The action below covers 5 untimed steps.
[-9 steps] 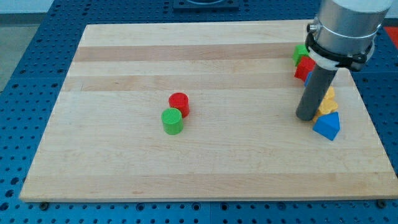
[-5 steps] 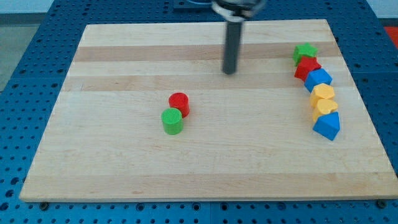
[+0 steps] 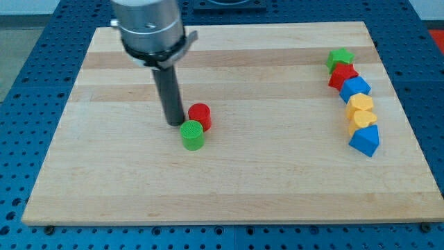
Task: Place the red circle to the bottom of the blue triangle
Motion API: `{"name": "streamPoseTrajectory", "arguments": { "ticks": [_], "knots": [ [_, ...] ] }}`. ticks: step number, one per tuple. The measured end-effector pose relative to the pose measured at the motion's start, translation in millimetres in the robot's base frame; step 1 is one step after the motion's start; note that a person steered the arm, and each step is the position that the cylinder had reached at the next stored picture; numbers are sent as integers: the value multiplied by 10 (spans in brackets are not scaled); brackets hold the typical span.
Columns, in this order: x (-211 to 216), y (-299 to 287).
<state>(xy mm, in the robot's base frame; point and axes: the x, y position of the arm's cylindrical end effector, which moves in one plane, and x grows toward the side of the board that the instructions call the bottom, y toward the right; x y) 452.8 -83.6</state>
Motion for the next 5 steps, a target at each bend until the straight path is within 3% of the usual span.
{"name": "streamPoseTrajectory", "arguments": {
  "ticks": [3, 5],
  "knots": [
    [-467, 470],
    [27, 566]
  ]
}}
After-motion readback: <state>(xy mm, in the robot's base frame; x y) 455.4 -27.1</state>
